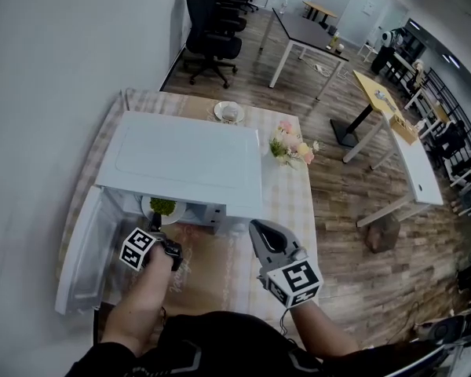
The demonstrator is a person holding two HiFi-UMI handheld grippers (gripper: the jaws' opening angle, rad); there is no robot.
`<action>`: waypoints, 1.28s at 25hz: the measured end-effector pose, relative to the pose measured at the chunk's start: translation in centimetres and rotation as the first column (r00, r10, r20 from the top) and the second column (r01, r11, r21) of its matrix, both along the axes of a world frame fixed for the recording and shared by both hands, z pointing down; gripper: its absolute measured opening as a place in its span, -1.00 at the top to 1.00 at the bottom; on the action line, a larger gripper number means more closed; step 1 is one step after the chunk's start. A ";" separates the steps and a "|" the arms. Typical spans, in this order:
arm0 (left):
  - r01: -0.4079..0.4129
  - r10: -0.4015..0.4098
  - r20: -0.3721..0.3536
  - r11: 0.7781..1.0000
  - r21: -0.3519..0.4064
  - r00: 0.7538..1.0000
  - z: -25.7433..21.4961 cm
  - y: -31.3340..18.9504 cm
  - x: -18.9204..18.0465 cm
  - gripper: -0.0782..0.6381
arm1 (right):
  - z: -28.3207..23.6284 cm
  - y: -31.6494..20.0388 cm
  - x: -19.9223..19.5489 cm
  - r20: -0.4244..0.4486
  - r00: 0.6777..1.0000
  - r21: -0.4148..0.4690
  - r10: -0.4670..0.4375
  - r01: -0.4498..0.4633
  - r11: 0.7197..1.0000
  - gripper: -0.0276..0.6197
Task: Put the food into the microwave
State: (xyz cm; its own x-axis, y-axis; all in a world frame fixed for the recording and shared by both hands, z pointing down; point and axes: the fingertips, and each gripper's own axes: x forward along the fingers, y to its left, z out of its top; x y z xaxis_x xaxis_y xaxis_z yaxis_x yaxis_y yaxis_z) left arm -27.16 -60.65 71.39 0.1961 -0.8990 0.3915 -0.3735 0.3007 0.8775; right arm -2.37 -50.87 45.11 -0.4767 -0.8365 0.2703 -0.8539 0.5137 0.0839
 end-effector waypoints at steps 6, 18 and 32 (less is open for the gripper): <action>0.003 -0.003 0.051 1.000 -0.010 0.999 -0.2 1.5 -0.7 0.38 | 0.1 0.2 -0.2 0.007 1.000 -0.003 -0.020 0.020 1.000 0.89; -0.248 0.199 0.487 0.968 0.037 0.850 -1.7 3.5 -0.2 0.76 | 0.5 0.8 -0.5 0.006 0.999 -0.016 -0.036 0.036 0.999 0.89; -0.428 0.348 0.668 0.902 -0.048 0.658 -0.6 1.4 1.5 0.76 | 0.5 0.4 -0.2 0.000 1.000 -0.026 -0.013 0.013 1.000 0.89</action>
State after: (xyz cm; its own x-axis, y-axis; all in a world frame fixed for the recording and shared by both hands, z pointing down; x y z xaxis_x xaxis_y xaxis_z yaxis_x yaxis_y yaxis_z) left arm -25.68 -59.21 70.79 0.2714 -0.8428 0.4647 -0.9183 -0.0822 0.3873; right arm -2.55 -50.46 45.58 -0.4877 -0.8228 0.2917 -0.8470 0.5270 0.0705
